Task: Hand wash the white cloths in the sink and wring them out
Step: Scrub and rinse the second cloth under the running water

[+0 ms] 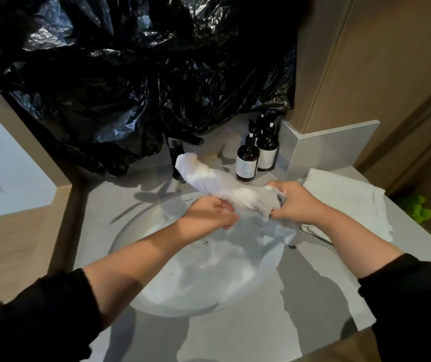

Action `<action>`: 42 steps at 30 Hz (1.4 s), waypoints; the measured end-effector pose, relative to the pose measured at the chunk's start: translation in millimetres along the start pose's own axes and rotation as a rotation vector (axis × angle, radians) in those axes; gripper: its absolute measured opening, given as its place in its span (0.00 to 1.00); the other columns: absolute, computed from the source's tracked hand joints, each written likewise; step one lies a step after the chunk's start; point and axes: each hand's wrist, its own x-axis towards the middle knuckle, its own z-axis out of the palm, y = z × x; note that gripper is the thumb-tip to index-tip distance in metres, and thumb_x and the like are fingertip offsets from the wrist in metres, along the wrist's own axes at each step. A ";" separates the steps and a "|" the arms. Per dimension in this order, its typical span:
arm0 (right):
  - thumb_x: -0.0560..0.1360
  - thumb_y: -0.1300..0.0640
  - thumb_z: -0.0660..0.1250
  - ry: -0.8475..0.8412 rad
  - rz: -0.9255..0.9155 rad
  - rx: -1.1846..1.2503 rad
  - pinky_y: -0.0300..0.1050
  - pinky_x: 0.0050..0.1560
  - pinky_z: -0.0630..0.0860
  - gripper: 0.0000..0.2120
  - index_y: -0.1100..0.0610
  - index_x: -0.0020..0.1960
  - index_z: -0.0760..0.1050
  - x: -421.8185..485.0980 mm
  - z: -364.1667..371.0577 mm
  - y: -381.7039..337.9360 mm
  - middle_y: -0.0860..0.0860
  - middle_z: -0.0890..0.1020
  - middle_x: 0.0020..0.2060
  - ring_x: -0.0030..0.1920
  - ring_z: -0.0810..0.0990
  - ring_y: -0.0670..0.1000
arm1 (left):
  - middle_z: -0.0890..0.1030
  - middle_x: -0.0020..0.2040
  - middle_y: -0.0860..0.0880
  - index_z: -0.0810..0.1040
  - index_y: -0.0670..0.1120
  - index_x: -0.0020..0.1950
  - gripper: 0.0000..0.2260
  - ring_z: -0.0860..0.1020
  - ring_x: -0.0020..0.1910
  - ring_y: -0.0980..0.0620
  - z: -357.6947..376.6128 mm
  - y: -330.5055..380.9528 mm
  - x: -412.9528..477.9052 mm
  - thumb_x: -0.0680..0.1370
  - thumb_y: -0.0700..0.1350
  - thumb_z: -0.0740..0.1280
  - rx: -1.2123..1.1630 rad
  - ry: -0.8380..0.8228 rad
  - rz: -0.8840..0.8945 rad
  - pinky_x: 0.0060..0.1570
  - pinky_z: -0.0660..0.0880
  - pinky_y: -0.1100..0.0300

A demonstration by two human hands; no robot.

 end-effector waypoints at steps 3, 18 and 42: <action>0.64 0.70 0.74 -0.071 -0.022 0.054 0.29 0.39 0.71 0.19 0.50 0.47 0.78 7.4 -11.9 -7.6 0.44 0.80 0.38 0.37 0.77 0.38 | 0.74 0.30 0.54 0.76 0.47 0.36 0.11 0.73 0.32 0.55 -13.7 -14.0 -14.8 0.69 0.52 0.74 0.592 0.440 0.492 0.33 0.70 0.62; 0.64 0.58 0.77 -0.524 0.031 0.070 0.41 0.56 0.77 0.27 0.46 0.60 0.74 27.0 14.1 -12.2 0.48 0.81 0.54 0.55 0.80 0.48 | 0.80 0.49 0.49 0.70 0.47 0.59 0.12 0.79 0.47 0.45 -1.9 13.3 -0.9 0.75 0.46 0.63 1.301 0.153 0.285 0.39 0.63 0.59; 0.68 0.31 0.66 -1.191 0.240 0.900 0.42 0.52 0.77 0.30 0.53 0.58 0.78 69.0 100.6 4.2 0.50 0.83 0.51 0.49 0.82 0.49 | 0.74 0.30 0.47 0.69 0.41 0.53 0.27 0.74 0.26 0.47 -81.0 -72.3 43.2 0.57 0.33 0.73 1.482 0.172 0.901 0.30 0.77 0.56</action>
